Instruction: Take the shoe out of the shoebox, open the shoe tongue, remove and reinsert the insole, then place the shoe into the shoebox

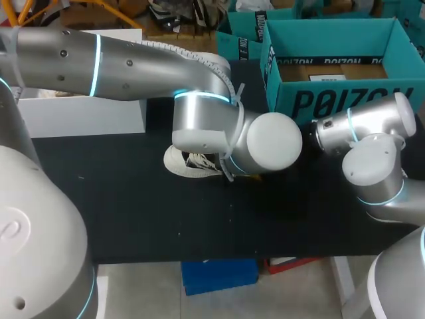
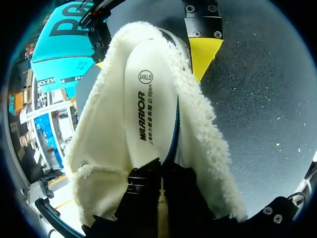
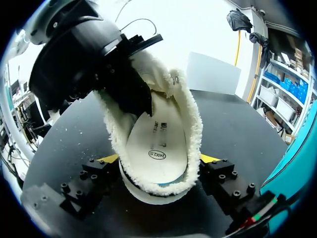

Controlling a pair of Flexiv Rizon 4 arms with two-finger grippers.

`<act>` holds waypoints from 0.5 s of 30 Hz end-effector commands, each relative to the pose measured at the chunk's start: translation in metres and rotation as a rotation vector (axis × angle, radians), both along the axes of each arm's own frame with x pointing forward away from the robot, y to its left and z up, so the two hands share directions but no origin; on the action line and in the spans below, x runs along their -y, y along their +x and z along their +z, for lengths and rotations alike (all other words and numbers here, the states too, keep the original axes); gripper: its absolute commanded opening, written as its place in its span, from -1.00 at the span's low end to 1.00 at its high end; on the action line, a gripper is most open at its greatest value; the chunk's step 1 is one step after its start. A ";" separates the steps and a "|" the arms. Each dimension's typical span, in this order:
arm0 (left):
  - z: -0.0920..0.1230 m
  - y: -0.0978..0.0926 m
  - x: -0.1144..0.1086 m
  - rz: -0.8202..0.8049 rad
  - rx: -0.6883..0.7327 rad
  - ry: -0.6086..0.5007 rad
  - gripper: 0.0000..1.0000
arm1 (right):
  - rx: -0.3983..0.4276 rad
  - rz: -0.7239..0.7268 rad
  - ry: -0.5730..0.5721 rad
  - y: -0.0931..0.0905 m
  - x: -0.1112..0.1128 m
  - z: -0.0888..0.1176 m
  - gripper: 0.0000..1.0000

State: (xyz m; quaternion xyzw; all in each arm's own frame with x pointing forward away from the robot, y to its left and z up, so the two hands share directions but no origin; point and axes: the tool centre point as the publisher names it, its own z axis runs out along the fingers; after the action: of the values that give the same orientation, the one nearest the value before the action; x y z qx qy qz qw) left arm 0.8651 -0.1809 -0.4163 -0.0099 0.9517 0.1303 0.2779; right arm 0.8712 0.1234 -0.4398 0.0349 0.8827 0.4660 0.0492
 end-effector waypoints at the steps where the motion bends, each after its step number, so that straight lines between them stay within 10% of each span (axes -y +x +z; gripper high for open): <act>1: -0.101 0.073 -0.034 -0.007 -0.053 -0.033 -1.00 | 0.000 -0.001 -0.001 0.000 0.001 -0.002 -1.00; 15: -0.043 0.031 -0.008 -0.104 -0.221 -0.149 -1.00 | 0.000 -0.001 -0.001 0.000 0.001 -0.002 -1.00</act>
State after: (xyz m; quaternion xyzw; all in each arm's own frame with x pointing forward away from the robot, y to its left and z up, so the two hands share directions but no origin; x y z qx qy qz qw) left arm 0.8709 -0.1836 -0.4181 0.0231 0.9788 0.0742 0.1894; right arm 0.8716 0.1227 -0.4396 0.0353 0.8826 0.4662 0.0494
